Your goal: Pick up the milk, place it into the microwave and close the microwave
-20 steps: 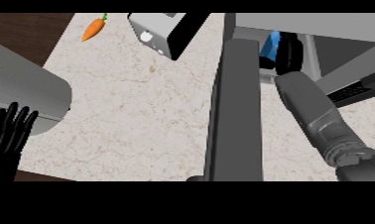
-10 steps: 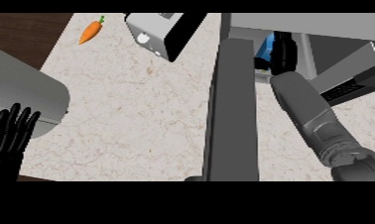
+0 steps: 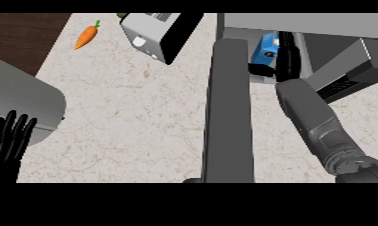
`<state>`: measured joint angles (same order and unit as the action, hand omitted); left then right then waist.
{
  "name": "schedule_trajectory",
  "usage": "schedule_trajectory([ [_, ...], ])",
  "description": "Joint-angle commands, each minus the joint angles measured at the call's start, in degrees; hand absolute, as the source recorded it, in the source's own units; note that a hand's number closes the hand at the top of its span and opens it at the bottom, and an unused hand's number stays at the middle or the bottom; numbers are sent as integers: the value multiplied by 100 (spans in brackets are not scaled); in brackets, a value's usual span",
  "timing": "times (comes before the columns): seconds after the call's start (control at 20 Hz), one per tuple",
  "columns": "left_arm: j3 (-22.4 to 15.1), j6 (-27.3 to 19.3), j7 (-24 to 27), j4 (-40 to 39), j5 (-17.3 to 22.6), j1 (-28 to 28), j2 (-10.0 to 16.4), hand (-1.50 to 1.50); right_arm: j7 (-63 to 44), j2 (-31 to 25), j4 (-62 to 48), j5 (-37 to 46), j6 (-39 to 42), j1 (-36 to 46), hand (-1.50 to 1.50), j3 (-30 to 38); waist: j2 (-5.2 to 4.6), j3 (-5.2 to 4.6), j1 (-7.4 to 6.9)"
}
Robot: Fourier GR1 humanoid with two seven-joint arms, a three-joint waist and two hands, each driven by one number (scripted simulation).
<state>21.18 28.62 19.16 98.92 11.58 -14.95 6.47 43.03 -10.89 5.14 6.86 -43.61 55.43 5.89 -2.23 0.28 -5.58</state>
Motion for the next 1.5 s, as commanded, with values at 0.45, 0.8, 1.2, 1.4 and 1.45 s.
schedule_trajectory([
  [0.45,-78,64,-54,518,-47,-563,-199,-150,939,237,366,-514,1524,-569,-150,500,129,-9,271],
  [0.8,-724,478,219,547,-417,-1046,-534,-150,1321,558,531,-697,2353,-1199,-150,590,197,-22,437],
  [1.2,-1037,797,61,622,-399,-899,-446,-150,1854,730,1058,-790,3903,-2166,-150,394,257,-30,629],
  [1.4,-1098,766,-183,412,-352,-405,-381,-150,1895,1081,1615,-890,3934,-2726,-150,90,270,-34,678],
  [1.45,-1344,1051,-72,799,-402,-1002,-438,-150,1816,989,1844,-774,4030,-2876,-150,47,274,-34,643],
])
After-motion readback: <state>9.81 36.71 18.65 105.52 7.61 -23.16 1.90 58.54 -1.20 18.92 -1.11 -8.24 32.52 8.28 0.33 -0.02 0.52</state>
